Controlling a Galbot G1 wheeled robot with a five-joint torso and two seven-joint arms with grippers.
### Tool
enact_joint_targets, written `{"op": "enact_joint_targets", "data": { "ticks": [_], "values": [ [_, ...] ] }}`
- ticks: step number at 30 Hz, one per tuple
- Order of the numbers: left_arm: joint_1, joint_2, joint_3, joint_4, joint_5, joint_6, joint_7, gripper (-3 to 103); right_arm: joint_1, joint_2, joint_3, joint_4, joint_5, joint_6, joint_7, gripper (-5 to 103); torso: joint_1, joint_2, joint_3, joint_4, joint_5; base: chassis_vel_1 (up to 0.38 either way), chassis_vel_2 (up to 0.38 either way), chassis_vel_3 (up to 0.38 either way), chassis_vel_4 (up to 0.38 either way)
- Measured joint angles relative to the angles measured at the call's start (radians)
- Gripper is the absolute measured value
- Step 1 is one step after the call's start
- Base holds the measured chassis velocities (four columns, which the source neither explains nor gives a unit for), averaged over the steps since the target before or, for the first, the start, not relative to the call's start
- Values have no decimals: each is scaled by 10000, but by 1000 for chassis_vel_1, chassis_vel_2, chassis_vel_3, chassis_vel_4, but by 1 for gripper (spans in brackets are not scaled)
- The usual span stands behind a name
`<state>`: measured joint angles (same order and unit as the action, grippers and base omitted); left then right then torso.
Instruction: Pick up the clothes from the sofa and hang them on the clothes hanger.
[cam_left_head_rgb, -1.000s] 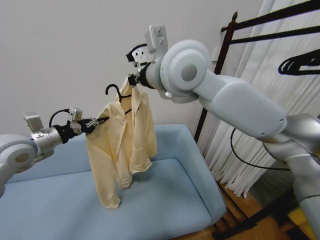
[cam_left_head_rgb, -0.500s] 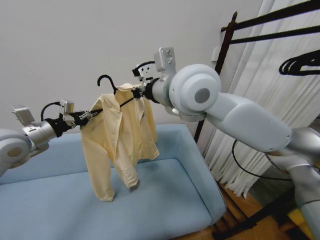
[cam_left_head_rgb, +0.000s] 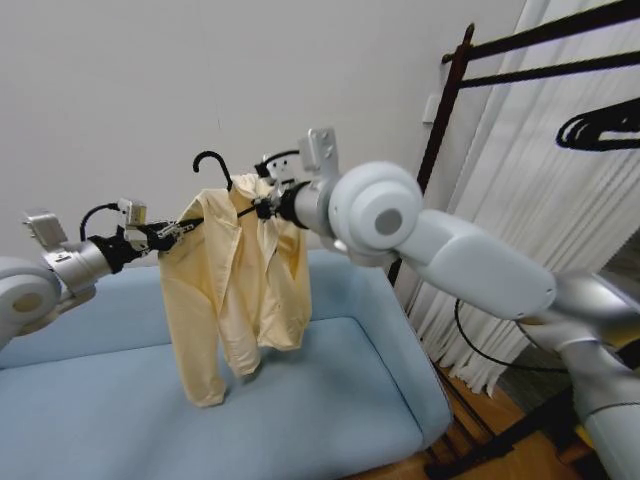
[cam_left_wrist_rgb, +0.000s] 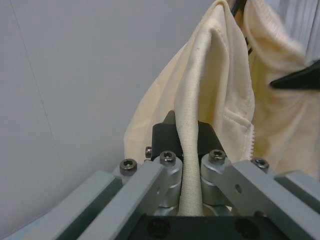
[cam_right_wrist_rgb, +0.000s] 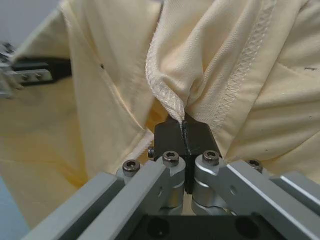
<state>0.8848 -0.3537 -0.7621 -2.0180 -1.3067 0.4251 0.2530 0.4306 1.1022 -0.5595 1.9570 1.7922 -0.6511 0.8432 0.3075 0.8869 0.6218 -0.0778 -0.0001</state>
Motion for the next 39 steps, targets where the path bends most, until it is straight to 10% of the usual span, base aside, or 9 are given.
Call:
{"op": "enact_joint_targets", "data": {
  "ticks": [9, 31, 36, 39],
  "values": [
    [-168, 202, -96, 286, -733, -587, 1347, 2, -387, -141, -141, -761, -1214, 504, -1224, 2, 2, 0, 0, -2, 2, 0, 0, 0, 0],
    [-342, 337, -24, 1920, -732, -1310, 3221, 2, 1770, -1107, -122, 405, 481, 693, -1789, 83, 0, 0, 0, 0, 0, 0, 0, 0, 0],
    [-299, 567, -24, 2203, -533, -1306, 3767, 2, 2472, -1471, -360, -673, -169, 153, -4057, 97, 0, 0, 0, -1, 1, 0, 0, 0, 0],
    [-189, 834, -22, 2476, -46, -1260, 4362, 2, 2999, -1575, -750, -1962, -1866, -439, -7075, 100, 1, 0, 0, -3, 2, 0, 0, 0, 0]
  ]
}}
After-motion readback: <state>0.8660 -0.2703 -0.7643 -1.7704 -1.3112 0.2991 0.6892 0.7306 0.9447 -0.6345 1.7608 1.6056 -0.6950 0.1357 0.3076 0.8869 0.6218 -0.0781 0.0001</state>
